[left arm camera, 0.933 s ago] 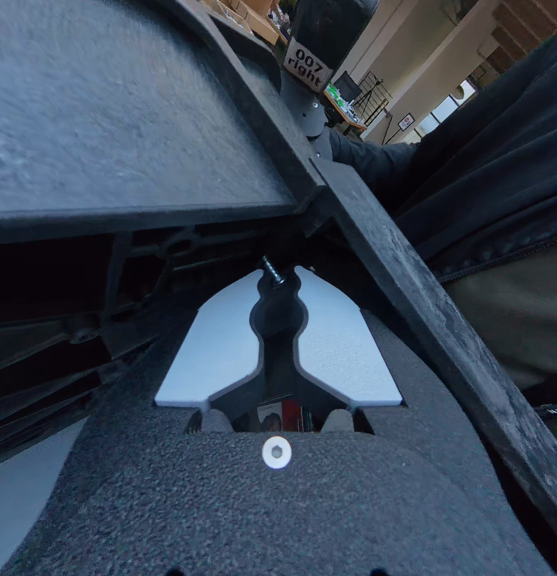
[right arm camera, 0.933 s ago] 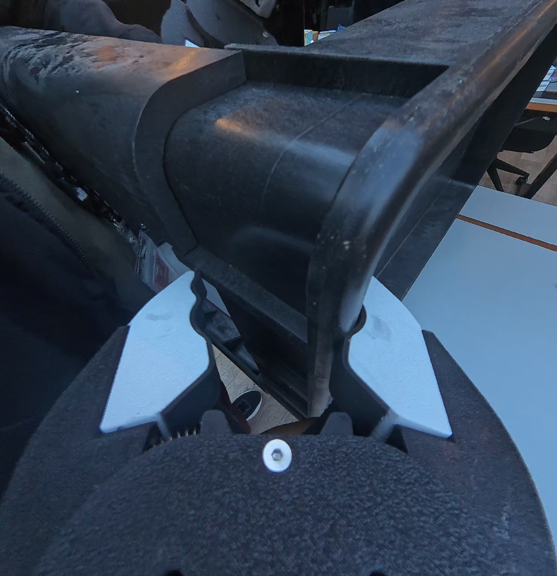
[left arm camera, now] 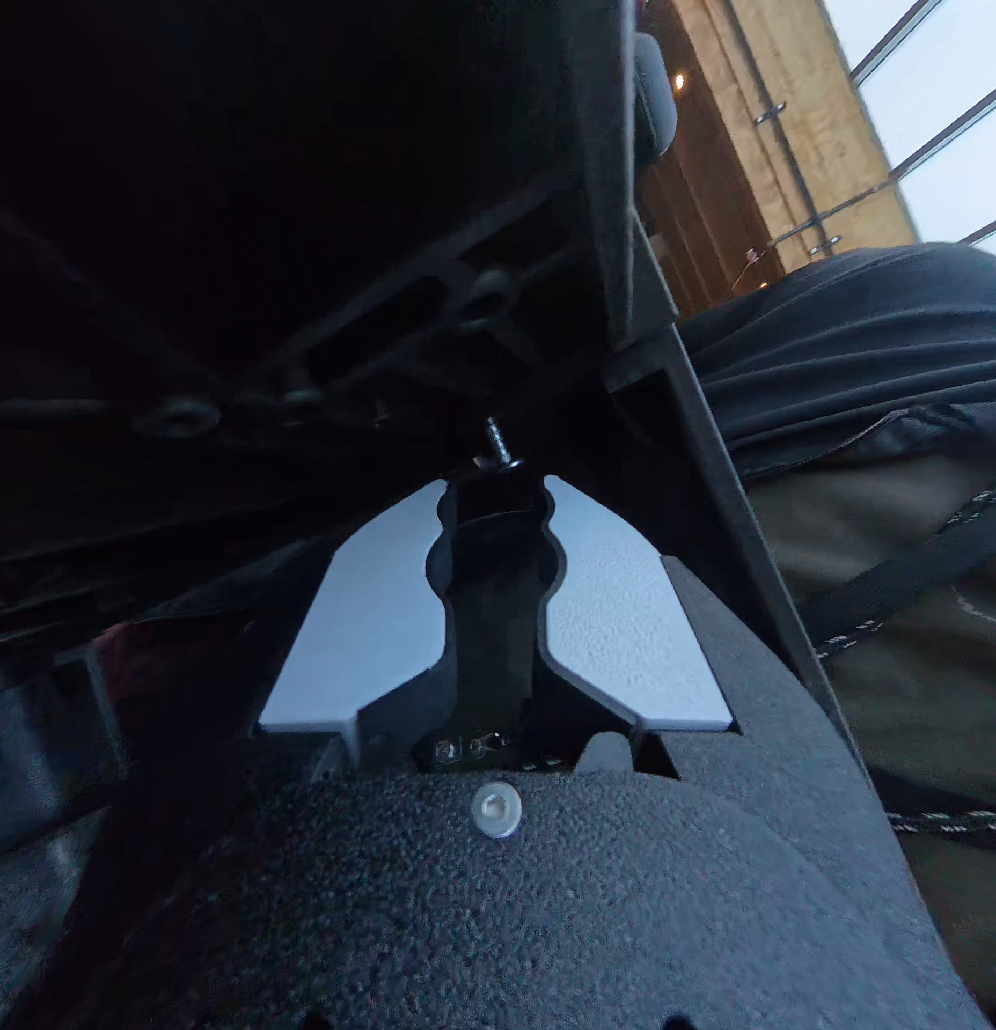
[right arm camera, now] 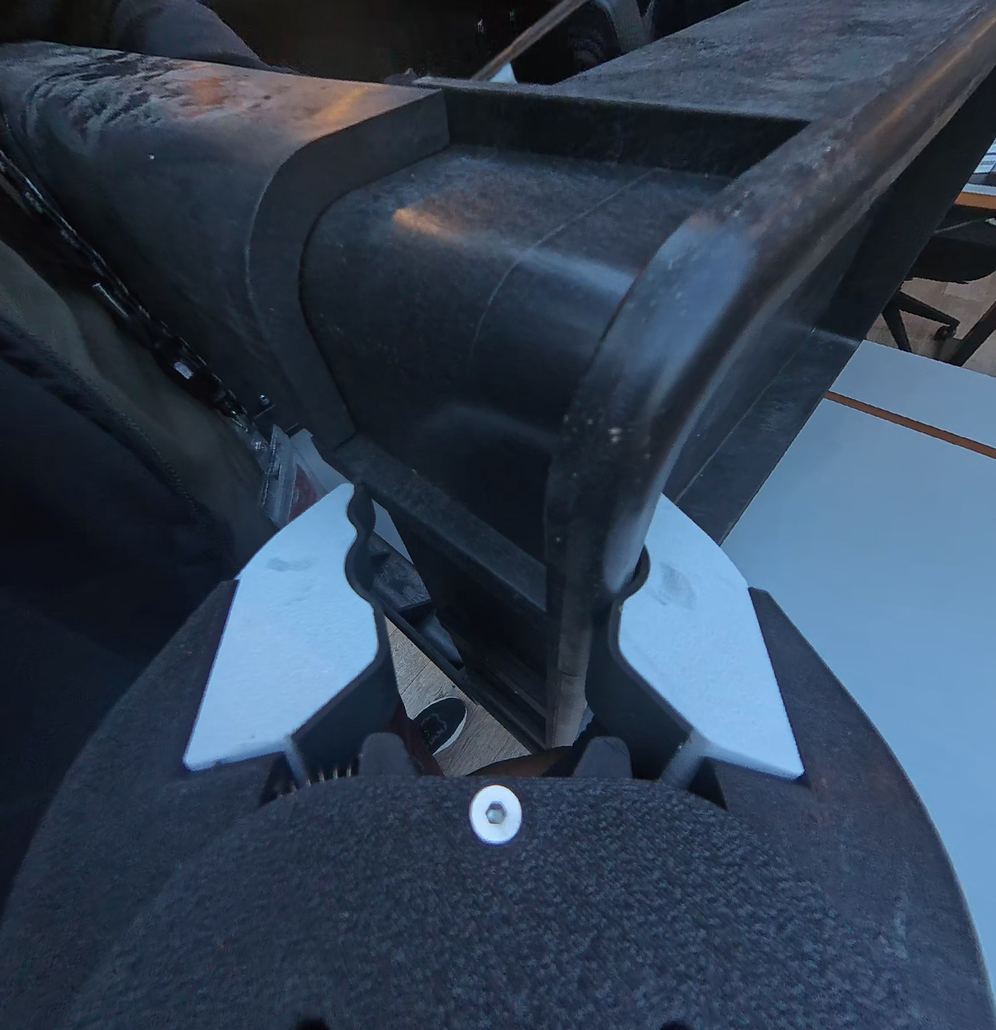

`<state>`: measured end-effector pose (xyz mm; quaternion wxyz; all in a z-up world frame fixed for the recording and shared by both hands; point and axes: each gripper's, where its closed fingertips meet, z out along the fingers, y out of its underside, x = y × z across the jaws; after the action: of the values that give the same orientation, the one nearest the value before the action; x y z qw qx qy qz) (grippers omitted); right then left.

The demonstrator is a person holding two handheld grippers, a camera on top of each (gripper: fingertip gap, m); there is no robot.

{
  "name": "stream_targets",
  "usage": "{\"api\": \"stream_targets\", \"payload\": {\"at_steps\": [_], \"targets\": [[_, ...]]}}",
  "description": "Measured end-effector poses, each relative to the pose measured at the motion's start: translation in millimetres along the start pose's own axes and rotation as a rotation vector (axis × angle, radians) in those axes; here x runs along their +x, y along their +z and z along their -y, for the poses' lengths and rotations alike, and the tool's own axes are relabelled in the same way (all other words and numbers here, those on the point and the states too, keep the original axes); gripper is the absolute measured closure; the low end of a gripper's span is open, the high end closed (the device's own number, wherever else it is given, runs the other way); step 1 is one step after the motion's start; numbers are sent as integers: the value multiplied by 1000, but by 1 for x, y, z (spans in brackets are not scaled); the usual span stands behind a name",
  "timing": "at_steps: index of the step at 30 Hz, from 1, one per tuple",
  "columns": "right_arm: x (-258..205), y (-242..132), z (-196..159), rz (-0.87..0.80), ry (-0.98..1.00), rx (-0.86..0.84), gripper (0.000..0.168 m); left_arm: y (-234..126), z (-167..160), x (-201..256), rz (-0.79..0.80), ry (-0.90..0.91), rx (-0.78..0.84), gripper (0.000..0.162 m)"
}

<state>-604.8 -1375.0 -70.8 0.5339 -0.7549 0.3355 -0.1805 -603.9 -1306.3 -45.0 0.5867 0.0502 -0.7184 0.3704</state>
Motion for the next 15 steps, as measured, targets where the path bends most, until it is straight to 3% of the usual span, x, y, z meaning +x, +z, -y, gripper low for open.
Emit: {"api": "stream_targets", "payload": {"at_steps": [5, 10, 15], "targets": [[0, 0, 0, 2, -1, -1, 81, 4, 3, 6, -85, -127, 49, 136], [0, 0, 0, 0, 1, -6, 80, 8, 8, 7, -140, -229, 100, 149], [0, 0, 0, -4, 3, -7, 80, 9, 8, 4, -18, -92, 74, 151]]}}
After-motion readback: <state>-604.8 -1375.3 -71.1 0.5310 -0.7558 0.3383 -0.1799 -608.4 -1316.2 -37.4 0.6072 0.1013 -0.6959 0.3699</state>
